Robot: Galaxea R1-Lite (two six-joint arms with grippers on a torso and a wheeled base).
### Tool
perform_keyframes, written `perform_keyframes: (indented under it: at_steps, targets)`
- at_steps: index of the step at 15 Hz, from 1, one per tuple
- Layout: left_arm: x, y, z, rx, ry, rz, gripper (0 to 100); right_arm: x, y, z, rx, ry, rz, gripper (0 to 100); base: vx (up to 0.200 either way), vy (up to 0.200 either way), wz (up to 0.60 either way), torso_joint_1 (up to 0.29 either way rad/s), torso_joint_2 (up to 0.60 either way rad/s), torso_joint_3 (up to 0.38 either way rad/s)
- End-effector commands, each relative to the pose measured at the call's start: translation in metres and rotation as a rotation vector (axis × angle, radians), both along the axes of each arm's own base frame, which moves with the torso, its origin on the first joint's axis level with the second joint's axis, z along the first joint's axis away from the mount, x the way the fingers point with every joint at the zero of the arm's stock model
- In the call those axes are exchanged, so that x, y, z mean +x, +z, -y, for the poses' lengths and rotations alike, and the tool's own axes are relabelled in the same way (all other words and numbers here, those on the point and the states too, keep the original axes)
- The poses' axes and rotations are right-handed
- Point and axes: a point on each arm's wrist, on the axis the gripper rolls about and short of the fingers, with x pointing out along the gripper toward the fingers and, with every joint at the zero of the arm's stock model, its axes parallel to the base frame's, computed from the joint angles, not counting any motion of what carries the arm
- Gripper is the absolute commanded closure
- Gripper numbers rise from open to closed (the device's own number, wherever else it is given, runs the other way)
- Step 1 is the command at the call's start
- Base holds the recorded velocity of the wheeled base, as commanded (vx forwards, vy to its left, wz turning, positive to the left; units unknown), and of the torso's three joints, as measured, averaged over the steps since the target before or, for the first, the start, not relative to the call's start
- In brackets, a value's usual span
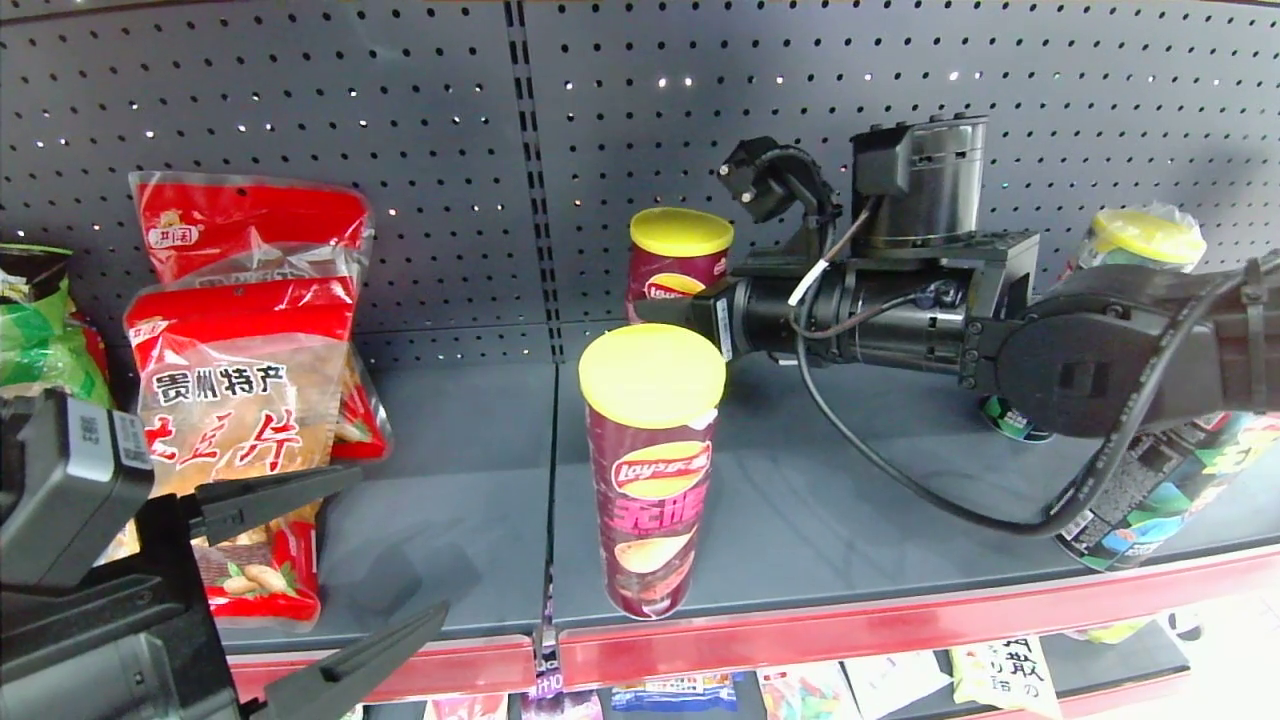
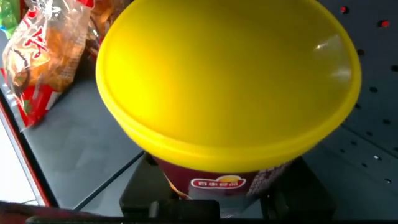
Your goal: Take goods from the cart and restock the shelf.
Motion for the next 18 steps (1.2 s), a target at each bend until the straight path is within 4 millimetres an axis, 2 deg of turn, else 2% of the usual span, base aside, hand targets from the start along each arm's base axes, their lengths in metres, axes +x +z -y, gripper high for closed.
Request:
perform_keyframes:
  at_steps: [1, 13, 14, 18]
  targets:
    - [0.001, 0.0, 0.0, 0.002, 0.002, -0.002, 0, 0.003, -0.004, -0.003, -0.006, 0.003, -0.006, 100, 0.0, 0.0, 0.0, 0.0, 0.0, 0.0]
    - [0.001, -0.003, 0.0, 0.006, 0.005, -0.015, 0, 0.014, -0.012, -0.011, -0.01, 0.007, -0.017, 100, 0.0, 0.0, 0.0, 0.0, 0.0, 0.0]
    - [0.001, -0.003, 0.001, -0.002, 0.007, -0.022, 0, 0.014, -0.013, -0.011, -0.01, 0.005, -0.019, 0, 0.0, 0.0, 0.0, 0.0, 0.0, 0.0]
    - [0.002, -0.004, 0.001, -0.002, 0.008, -0.03, 0, 0.006, -0.003, -0.006, 0.014, -0.004, -0.018, 0, 0.0, 0.0, 0.0, 0.0, 0.0, 0.0]
